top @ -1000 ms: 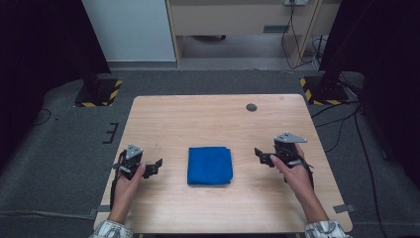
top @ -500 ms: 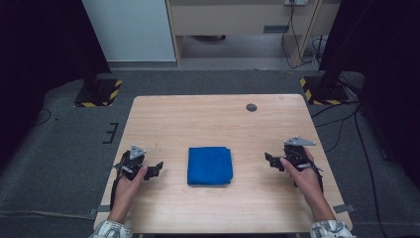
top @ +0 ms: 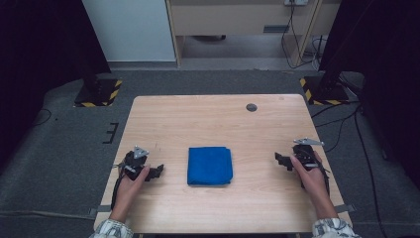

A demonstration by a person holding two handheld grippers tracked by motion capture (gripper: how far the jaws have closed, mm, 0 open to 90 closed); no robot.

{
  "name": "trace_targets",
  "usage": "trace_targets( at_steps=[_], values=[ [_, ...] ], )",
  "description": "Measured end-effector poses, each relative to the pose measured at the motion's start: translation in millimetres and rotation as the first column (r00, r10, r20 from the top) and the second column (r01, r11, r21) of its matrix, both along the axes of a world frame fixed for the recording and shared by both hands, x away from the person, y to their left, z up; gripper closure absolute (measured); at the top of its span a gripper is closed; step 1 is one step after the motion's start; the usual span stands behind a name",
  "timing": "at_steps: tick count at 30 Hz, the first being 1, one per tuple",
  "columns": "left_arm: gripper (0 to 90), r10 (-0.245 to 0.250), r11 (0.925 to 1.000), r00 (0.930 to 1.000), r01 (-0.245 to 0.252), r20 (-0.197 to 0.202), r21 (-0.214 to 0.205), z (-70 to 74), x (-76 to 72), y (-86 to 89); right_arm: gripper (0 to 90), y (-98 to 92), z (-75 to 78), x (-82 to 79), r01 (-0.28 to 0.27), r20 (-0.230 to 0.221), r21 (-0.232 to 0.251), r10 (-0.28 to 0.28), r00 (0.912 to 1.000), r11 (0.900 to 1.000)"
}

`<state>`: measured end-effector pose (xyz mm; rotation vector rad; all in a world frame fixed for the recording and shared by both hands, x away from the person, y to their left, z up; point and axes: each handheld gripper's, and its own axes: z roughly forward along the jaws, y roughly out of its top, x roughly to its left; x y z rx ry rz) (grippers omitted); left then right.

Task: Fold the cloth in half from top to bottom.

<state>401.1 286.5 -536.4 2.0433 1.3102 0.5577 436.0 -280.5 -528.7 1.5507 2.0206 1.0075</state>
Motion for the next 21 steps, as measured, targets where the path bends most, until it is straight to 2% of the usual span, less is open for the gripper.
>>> trace_targets(
  at_steps=[5, 7, 11, 21],
  values=[
    [3.7, 0.002, 1.0000, 1.0000, -0.002, -0.003, 0.001, -0.2, 0.4, -0.3, 8.0, 0.9, -6.0, 2.2, 0.003, -0.032, -0.017, -0.004, 0.9995, 0.9999],
    [3.1, 0.002, 1.0000, 1.0000, -0.002, -0.004, 0.002, -0.2, 0.5, -0.5, 7.2, 2.0, -7.3, 2.1, 0.002, -0.028, -0.028, -0.003, 0.9996, 0.9996],
    [1.9, 0.003, 1.0000, 1.0000, -0.003, -0.009, 0.001, -0.5, 0.6, -1.7, 4.4, 11.8, -10.7, 0.8, -0.017, -0.014, -0.120, 0.015, 0.9998, 0.9926],
    [0.9, 0.001, 1.0000, 0.9999, -0.001, -0.012, 0.002, -0.6, 0.3, -3.4, 2.5, 22.0, -10.9, -3.1, -0.085, -0.020, -0.122, 0.083, 0.9963, 0.9888]
  ],
)
